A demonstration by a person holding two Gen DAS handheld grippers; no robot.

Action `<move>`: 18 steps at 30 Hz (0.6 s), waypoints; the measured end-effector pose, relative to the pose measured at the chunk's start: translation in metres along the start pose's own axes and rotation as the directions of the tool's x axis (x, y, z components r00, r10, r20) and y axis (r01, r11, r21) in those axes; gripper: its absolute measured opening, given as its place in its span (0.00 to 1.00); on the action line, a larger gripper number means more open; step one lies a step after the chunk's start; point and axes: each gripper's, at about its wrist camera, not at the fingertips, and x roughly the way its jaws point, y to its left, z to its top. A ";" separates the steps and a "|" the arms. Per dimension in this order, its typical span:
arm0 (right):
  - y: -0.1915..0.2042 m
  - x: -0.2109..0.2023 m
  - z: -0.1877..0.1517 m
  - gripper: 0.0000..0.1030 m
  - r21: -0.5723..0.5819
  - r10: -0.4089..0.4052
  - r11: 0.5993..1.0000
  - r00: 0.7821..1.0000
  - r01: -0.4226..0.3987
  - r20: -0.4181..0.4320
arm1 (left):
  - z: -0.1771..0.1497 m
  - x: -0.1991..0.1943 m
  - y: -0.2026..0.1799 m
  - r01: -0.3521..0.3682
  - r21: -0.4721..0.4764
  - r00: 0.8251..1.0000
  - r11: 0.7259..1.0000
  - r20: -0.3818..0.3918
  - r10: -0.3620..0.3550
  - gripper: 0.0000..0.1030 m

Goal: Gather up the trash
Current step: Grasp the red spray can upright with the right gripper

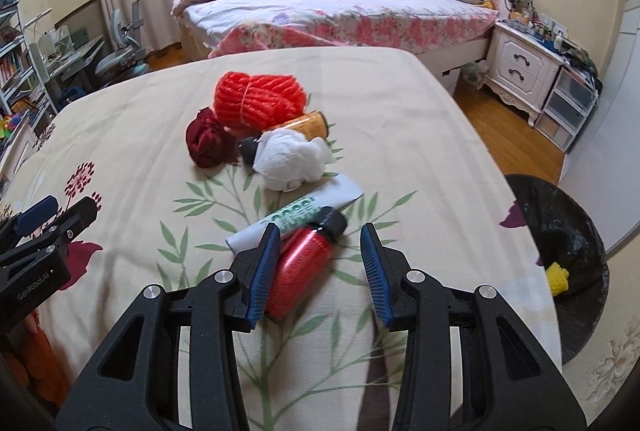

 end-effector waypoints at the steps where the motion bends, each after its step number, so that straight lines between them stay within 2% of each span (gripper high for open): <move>1: 0.001 0.001 -0.001 0.39 -0.004 -0.003 1.000 1.000 0.003 -0.004 | 0.000 0.000 0.000 0.002 -0.001 1.000 1.000 0.001 -0.002 0.72; 7: -0.004 0.004 -0.005 0.37 0.002 -0.026 1.000 0.999 0.027 -0.020 | 0.001 0.001 -0.004 0.011 0.012 1.000 1.000 0.005 -0.011 0.72; 10: -0.007 0.005 -0.006 0.23 0.003 -0.031 1.000 0.999 0.031 -0.029 | 0.001 0.001 -0.006 0.015 0.020 1.000 1.000 0.008 -0.015 0.72; 18: -0.017 0.006 -0.007 0.23 -0.002 -0.058 0.998 0.998 0.058 -0.022 | 0.002 0.001 -0.021 0.042 0.042 0.999 0.998 0.003 -0.042 0.72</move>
